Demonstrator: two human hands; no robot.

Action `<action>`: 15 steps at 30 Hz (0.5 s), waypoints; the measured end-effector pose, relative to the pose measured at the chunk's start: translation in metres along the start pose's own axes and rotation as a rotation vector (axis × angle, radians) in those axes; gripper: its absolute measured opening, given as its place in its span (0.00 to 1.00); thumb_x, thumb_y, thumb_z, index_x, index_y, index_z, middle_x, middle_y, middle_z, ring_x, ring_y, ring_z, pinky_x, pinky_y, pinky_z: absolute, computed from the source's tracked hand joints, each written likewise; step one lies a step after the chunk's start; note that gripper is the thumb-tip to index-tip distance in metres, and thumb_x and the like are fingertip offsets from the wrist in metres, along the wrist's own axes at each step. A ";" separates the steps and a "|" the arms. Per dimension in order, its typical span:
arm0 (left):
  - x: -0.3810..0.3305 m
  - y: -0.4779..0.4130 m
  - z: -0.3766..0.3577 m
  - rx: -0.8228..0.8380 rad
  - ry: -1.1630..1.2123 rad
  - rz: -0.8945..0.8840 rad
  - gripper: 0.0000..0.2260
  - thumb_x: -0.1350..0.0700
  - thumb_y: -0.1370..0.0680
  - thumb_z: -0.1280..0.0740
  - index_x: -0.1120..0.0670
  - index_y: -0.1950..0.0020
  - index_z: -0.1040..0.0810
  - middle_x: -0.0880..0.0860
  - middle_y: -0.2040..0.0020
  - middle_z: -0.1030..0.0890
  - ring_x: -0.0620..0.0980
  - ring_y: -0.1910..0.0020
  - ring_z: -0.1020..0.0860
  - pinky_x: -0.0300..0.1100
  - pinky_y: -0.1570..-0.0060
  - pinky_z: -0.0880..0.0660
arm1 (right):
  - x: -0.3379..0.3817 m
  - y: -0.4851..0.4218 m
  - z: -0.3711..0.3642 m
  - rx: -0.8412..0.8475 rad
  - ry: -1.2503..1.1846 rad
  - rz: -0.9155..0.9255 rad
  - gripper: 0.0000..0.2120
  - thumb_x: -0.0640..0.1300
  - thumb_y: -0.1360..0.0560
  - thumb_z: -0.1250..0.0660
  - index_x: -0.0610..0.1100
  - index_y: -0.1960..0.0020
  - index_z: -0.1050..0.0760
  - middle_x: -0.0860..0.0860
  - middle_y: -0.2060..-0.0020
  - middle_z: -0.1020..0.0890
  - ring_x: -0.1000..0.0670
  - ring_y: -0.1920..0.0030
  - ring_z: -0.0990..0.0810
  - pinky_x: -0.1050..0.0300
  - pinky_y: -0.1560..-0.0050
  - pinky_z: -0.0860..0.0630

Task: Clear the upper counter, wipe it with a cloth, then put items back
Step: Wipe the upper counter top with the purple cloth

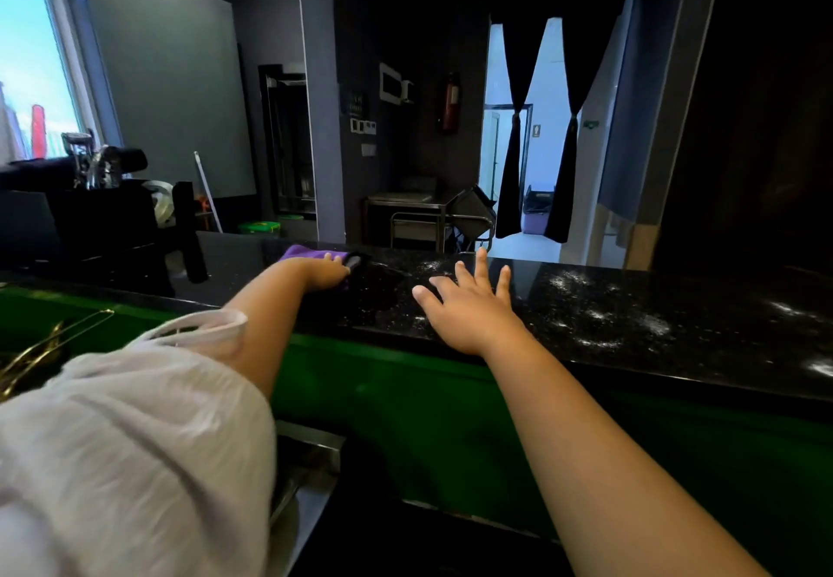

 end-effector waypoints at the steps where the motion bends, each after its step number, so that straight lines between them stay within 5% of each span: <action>1: -0.001 -0.002 -0.001 -0.013 -0.031 -0.004 0.24 0.50 0.17 0.54 0.57 0.22 0.53 0.53 0.22 0.52 0.54 0.23 0.52 0.48 0.24 0.55 | 0.000 0.000 0.000 0.001 0.008 -0.008 0.29 0.61 0.19 0.59 0.48 0.23 0.45 0.43 0.23 0.55 0.45 0.27 0.73 0.41 0.32 0.75; 3: -0.005 -0.004 -0.004 -0.028 -0.076 -0.014 0.25 0.49 0.17 0.55 0.56 0.22 0.56 0.56 0.22 0.55 0.56 0.23 0.55 0.51 0.24 0.56 | 0.000 0.001 0.001 -0.001 0.017 -0.019 0.30 0.61 0.20 0.59 0.47 0.23 0.45 0.43 0.23 0.55 0.44 0.27 0.73 0.40 0.32 0.75; 5: -0.015 0.005 -0.009 -0.033 -0.053 -0.061 0.24 0.49 0.17 0.54 0.57 0.23 0.49 0.59 0.23 0.44 0.58 0.24 0.44 0.52 0.26 0.47 | -0.001 0.002 0.002 -0.008 0.012 -0.019 0.30 0.62 0.20 0.58 0.47 0.23 0.45 0.43 0.23 0.54 0.44 0.27 0.73 0.40 0.32 0.75; 7: -0.022 0.020 -0.013 -0.011 0.041 -0.144 0.17 0.54 0.18 0.47 0.57 0.32 0.31 0.58 0.44 0.22 0.54 0.46 0.24 0.46 0.45 0.29 | -0.001 0.002 0.002 -0.011 -0.002 -0.013 0.31 0.62 0.20 0.58 0.47 0.23 0.45 0.43 0.23 0.54 0.45 0.26 0.72 0.41 0.31 0.74; 8: -0.028 0.026 -0.012 -0.044 -0.027 -0.226 0.12 0.57 0.20 0.44 0.56 0.39 0.26 0.54 0.54 0.21 0.52 0.54 0.24 0.42 0.54 0.28 | -0.001 0.002 0.002 -0.010 -0.006 -0.010 0.31 0.63 0.20 0.58 0.47 0.23 0.45 0.43 0.23 0.54 0.45 0.26 0.72 0.41 0.31 0.74; 10: -0.028 0.035 -0.017 0.015 0.023 -0.228 0.12 0.58 0.20 0.42 0.55 0.38 0.27 0.55 0.43 0.23 0.56 0.39 0.27 0.45 0.42 0.31 | 0.000 0.003 0.003 -0.004 -0.009 -0.006 0.32 0.64 0.21 0.58 0.47 0.23 0.45 0.43 0.23 0.53 0.45 0.26 0.72 0.41 0.31 0.73; 12: -0.025 0.035 -0.022 0.051 -0.078 -0.186 0.22 0.53 0.18 0.47 0.55 0.24 0.43 0.59 0.23 0.44 0.58 0.23 0.48 0.52 0.27 0.50 | 0.000 0.003 0.002 0.005 -0.009 -0.007 0.33 0.65 0.21 0.58 0.47 0.23 0.46 0.43 0.23 0.53 0.44 0.26 0.71 0.41 0.30 0.72; 15: -0.021 0.026 -0.019 0.050 -0.063 -0.130 0.26 0.50 0.18 0.48 0.54 0.22 0.51 0.56 0.22 0.51 0.56 0.23 0.51 0.50 0.24 0.54 | -0.002 0.003 0.000 0.048 0.013 -0.030 0.34 0.66 0.22 0.57 0.48 0.23 0.47 0.43 0.23 0.54 0.44 0.26 0.71 0.40 0.30 0.72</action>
Point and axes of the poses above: each hand's wrist, its own y-axis away from the middle knuckle, its own z-axis out of the back of the hand, x = y × z, the point moved 8 cm from there along -y, towards the middle knuckle
